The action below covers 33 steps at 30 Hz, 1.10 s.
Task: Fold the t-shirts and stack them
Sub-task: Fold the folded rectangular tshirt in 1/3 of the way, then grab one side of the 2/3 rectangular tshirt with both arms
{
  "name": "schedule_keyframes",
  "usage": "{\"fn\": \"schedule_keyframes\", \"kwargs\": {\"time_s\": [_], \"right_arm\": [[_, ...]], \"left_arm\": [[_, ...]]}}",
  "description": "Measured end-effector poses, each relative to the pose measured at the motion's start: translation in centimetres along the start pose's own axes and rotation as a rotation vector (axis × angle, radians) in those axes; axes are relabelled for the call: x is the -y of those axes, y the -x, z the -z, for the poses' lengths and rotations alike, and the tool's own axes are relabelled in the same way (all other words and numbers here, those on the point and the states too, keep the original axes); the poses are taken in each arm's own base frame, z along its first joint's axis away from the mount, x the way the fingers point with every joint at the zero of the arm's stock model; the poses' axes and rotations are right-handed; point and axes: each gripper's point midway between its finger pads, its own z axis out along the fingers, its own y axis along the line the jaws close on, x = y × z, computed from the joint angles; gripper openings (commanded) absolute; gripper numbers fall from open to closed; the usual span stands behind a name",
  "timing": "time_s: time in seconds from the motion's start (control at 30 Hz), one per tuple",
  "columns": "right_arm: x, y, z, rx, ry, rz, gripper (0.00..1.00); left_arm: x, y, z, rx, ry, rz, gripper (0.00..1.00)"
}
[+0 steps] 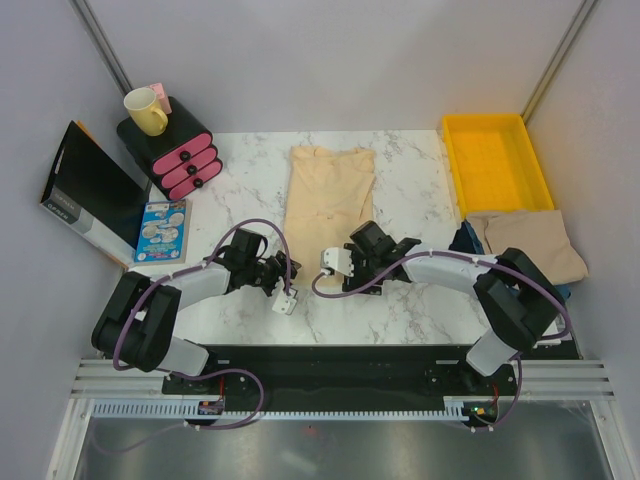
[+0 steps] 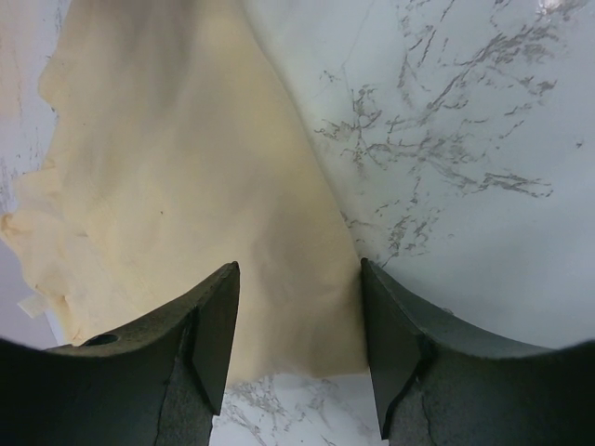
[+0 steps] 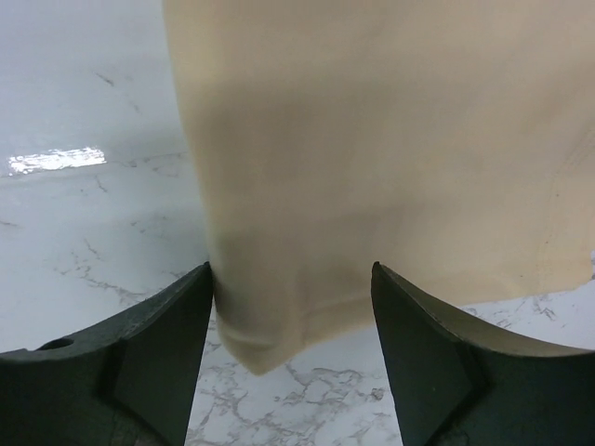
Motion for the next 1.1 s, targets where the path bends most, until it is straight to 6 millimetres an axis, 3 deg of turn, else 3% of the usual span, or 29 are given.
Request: {"fn": "schedule_keyframes", "kwargs": {"time_s": [0.13,0.2,0.23,0.27,0.37,0.47,0.57,0.8,1.1], "right_arm": [[0.5,0.3,-0.2,0.010,-0.018,0.002,0.77],[0.6,0.4,-0.3,0.012,-0.022,0.002,0.75],[0.6,0.4,-0.3,0.013,-0.023,0.002,0.74],[0.7,0.4,-0.4,0.014,-0.024,0.002,0.72],[0.7,0.5,-0.4,0.014,-0.023,0.004,0.51],[0.5,0.4,-0.6,0.009,-0.016,0.007,0.14],[0.4,0.2,-0.6,0.002,-0.010,0.005,0.00],[-0.3,0.7,0.7,-0.012,0.056,0.009,0.00],[-3.2,3.3,6.8,0.029,0.187,0.104,0.00]], "left_arm": [[0.1,0.0,0.0,-0.003,-0.004,0.008,0.48],[0.3,-0.2,0.0,-0.010,-0.011,0.016,0.26],[0.5,-0.3,-0.1,-0.016,-0.017,0.020,0.02],[0.7,-0.4,-0.1,-0.019,-0.023,0.029,0.02],[1.0,-0.5,-0.3,-0.026,-0.037,0.033,0.02],[0.7,-0.7,-0.3,-0.035,-0.040,0.033,0.02],[0.7,-0.7,-0.2,-0.037,-0.045,0.038,0.02],[0.3,0.3,1.1,-0.041,-0.038,0.073,0.02],[-1.8,5.3,6.3,-0.002,0.013,0.082,0.02]]}}
